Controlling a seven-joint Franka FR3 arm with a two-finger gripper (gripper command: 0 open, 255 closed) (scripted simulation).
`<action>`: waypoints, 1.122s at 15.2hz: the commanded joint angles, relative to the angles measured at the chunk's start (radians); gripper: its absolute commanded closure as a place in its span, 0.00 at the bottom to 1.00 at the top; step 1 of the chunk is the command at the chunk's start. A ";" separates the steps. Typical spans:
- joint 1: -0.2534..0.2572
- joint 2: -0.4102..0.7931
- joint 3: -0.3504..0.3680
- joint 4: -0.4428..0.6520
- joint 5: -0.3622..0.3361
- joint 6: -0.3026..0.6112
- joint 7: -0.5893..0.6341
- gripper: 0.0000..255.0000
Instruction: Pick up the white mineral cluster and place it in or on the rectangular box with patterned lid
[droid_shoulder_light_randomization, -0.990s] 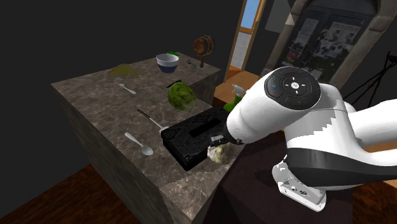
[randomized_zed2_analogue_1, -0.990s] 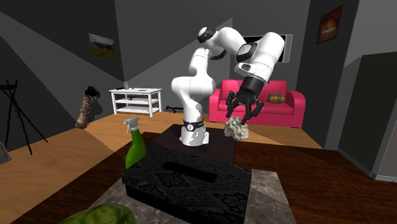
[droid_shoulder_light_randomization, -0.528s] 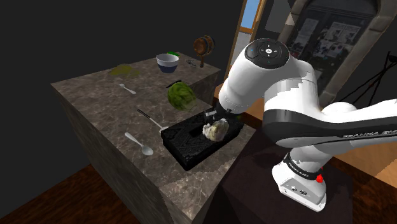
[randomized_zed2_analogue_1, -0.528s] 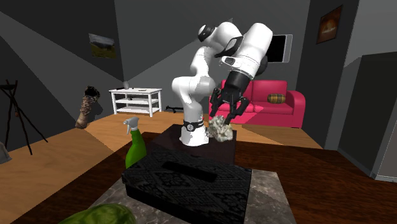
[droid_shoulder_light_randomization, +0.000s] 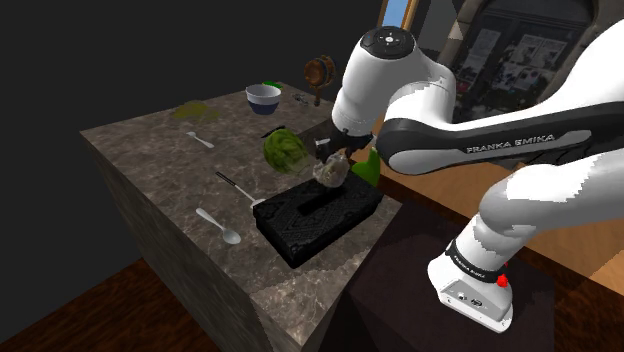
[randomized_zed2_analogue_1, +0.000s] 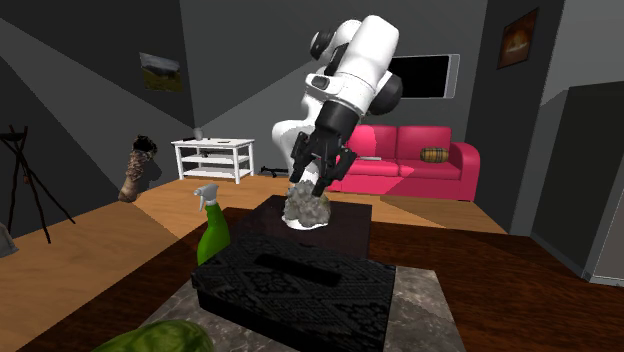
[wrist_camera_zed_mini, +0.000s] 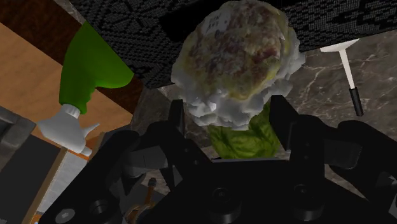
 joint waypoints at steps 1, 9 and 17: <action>-0.055 0.039 -0.025 0.024 -0.036 0.030 -0.040 1.00; -0.097 0.093 0.045 -0.036 -0.061 0.142 0.024 1.00; -0.175 0.162 0.143 -0.082 -0.110 0.257 0.106 1.00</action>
